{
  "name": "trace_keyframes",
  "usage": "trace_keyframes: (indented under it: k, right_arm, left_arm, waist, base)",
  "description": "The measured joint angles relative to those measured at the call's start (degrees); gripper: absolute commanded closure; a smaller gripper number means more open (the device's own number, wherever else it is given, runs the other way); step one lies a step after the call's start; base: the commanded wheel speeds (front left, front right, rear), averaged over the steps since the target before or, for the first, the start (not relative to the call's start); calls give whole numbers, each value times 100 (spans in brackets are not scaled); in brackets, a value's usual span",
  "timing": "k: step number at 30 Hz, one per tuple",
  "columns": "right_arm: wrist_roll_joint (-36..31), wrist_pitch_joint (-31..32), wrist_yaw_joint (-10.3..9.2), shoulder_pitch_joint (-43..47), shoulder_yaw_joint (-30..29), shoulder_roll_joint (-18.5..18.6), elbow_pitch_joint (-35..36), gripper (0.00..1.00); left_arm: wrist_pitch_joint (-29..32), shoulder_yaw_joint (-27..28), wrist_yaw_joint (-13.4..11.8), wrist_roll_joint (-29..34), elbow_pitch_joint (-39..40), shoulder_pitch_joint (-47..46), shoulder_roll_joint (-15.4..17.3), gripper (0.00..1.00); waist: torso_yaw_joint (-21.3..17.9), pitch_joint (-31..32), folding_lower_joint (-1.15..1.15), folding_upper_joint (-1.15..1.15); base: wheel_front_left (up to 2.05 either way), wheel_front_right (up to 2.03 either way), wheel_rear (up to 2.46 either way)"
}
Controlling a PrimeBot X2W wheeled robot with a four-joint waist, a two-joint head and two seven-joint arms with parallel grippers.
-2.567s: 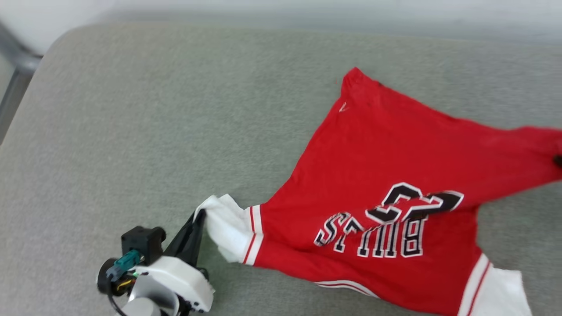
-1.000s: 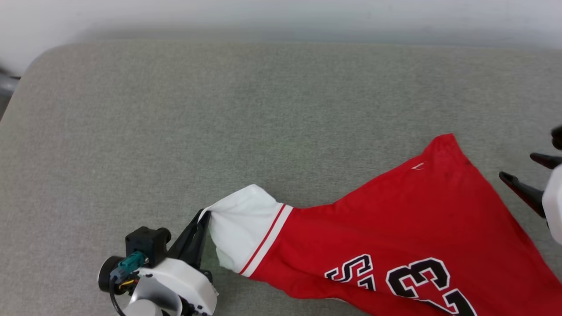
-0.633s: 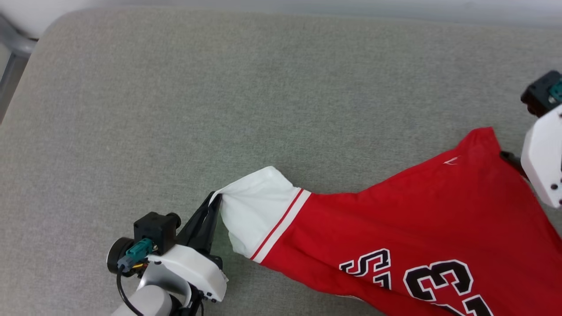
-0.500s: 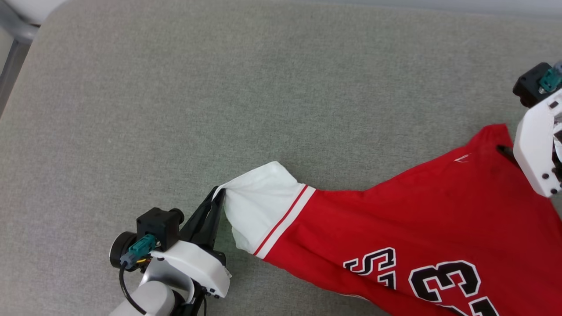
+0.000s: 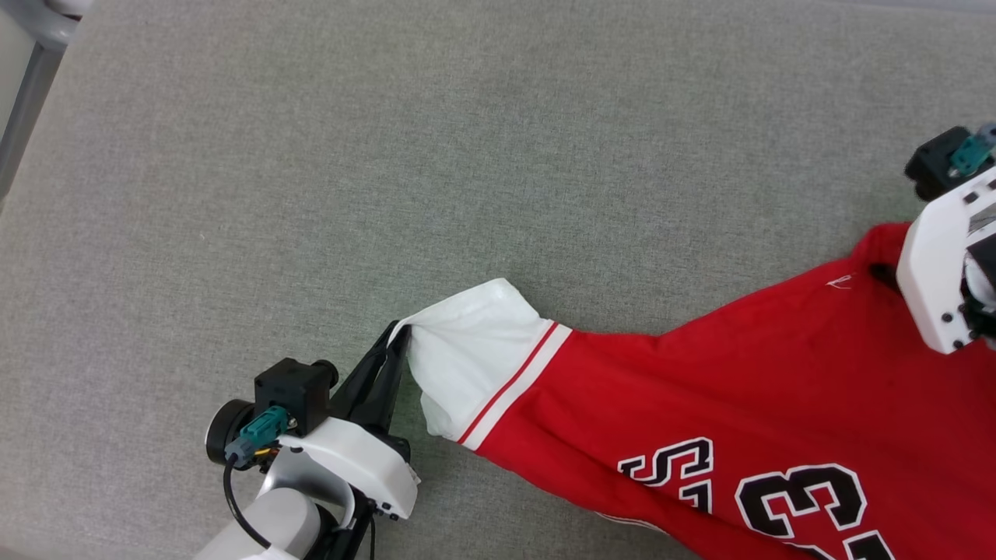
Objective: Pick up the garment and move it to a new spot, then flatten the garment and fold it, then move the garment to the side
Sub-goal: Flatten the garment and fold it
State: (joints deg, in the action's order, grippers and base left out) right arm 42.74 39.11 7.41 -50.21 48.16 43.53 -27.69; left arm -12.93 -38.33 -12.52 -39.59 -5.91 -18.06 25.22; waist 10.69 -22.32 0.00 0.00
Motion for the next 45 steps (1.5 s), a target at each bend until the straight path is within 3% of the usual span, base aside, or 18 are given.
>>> trace_keyframes:
  k: [14,23,30,35,45]
  right_arm:
    - [474,-1909,12,-37,392,-10,48,100]
    - [717,-3178,12,-165,225,80,616,100]
    - [671,-3574,12,-342,-164,124,855,100]
    - [534,-3640,12,-612,-578,125,937,100]
    - [252,-3618,12,-1553,-1401,-343,715,100]
  left_arm:
    - [-10,52,19,7,-114,13,236,100]
    - [282,303,-134,426,391,-853,799,100]
    - [500,416,-103,677,579,-1695,1004,100]
    - [675,460,62,845,554,-2463,1035,100]
    - [828,539,404,1068,33,-4413,623,100]
  waist:
    - [-295,756,0,0]
    - [-755,1289,0,0]
    - [-967,1351,-1,0]
    - [-1028,1193,0,0]
    - [-1064,591,0,0]
  base:
    - [0,0,0]
    - [0,0,0]
    - [0,0,0]
    - [0,0,0]
    - [0,0,0]
